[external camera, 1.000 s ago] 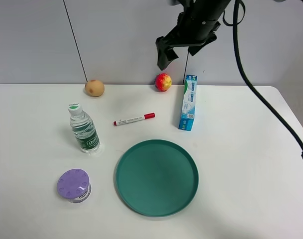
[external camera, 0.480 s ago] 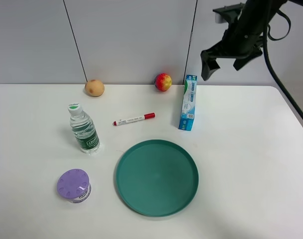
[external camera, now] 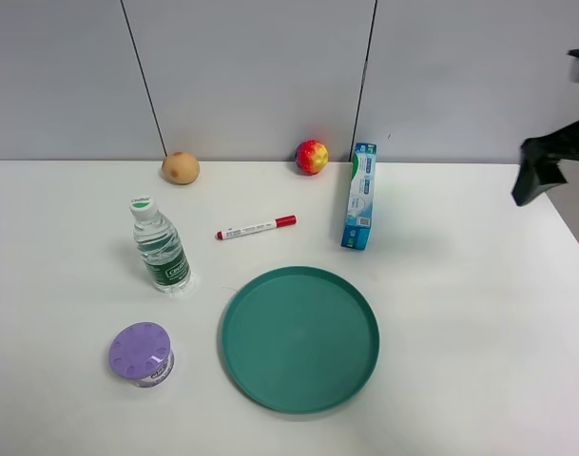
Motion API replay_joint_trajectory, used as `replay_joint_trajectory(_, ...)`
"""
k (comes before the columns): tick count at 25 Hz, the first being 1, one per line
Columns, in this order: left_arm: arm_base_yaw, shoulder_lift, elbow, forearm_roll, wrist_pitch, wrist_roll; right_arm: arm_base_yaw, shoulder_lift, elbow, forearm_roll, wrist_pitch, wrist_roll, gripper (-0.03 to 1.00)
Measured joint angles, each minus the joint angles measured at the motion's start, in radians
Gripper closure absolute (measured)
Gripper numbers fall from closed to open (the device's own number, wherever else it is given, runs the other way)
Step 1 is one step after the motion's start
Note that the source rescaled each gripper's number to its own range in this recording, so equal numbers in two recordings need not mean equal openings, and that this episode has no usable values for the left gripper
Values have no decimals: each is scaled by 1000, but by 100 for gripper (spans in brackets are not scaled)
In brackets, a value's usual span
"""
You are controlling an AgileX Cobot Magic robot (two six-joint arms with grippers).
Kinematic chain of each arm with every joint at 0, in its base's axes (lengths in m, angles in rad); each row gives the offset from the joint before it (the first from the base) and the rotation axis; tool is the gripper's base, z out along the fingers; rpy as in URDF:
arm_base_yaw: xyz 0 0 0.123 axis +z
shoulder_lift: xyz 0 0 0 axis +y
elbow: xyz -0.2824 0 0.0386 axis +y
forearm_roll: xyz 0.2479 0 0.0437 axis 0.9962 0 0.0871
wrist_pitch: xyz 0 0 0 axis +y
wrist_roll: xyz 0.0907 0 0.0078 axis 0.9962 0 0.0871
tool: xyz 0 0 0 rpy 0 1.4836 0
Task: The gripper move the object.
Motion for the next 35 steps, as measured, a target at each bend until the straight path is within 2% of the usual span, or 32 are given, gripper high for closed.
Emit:
replay_joint_trajectory(6, 0, 0, 0, 0, 0, 0, -105, -267, 167, -23, 2, 17, 4)
replay_joint_trajectory(18, 0, 0, 0, 0, 0, 0, -108, -855, 361, -3, 0, 27, 4)
replay_joint_trajectory(28, 0, 0, 0, 0, 0, 0, -108, -1181, 596, -3, -126, 71, 4)
replay_joint_trajectory(35, 0, 0, 0, 0, 0, 0, -108, -1388, 749, -3, -128, 77, 4)
